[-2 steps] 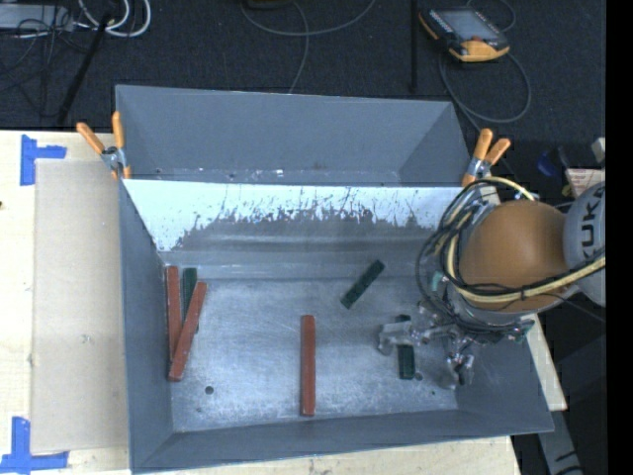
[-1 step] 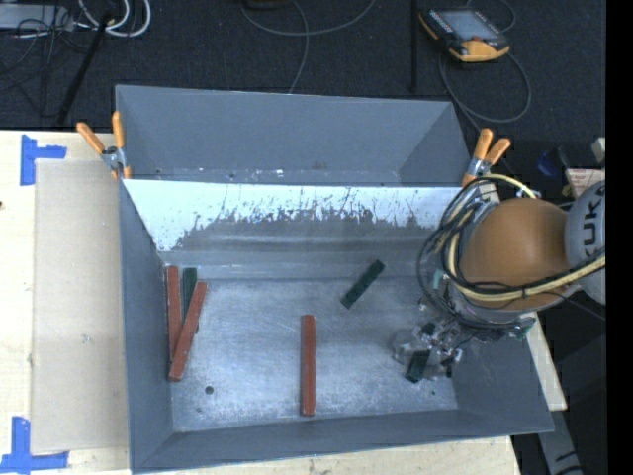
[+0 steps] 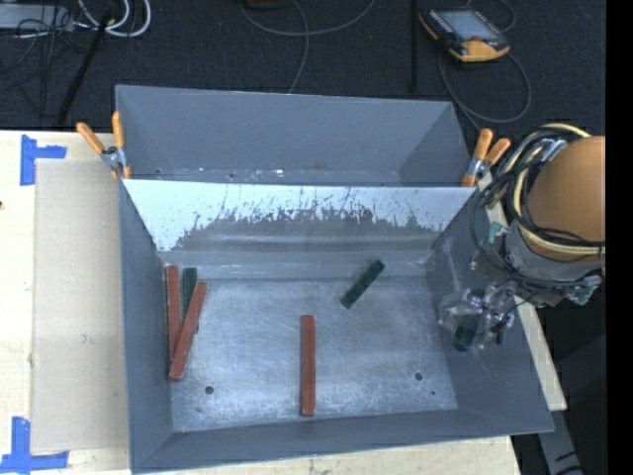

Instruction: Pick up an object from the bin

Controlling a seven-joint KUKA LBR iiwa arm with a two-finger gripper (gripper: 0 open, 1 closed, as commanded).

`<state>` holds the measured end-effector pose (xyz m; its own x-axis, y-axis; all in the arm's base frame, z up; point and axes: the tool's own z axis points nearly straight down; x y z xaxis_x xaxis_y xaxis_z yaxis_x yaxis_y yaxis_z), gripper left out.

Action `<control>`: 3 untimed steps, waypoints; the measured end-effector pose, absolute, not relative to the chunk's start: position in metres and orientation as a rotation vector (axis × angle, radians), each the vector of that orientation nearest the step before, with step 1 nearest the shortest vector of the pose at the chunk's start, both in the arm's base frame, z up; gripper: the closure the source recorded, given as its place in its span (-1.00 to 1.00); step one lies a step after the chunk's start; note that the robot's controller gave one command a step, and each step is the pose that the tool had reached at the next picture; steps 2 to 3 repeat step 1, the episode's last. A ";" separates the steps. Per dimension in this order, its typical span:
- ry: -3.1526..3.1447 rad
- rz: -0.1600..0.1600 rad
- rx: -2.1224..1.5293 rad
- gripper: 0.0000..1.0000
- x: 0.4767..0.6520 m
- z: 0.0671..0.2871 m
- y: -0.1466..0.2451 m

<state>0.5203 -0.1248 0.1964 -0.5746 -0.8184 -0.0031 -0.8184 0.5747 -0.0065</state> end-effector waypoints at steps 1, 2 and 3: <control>2.673 -0.005 -1.640 1.00 0.526 0.270 -0.125; 2.673 -0.005 -1.640 1.00 0.526 0.270 -0.125; 2.673 -0.005 -1.640 1.00 0.526 0.270 -0.125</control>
Offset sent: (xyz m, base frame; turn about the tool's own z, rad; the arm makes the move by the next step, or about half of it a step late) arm 0.0036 -0.0004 0.0712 -0.1439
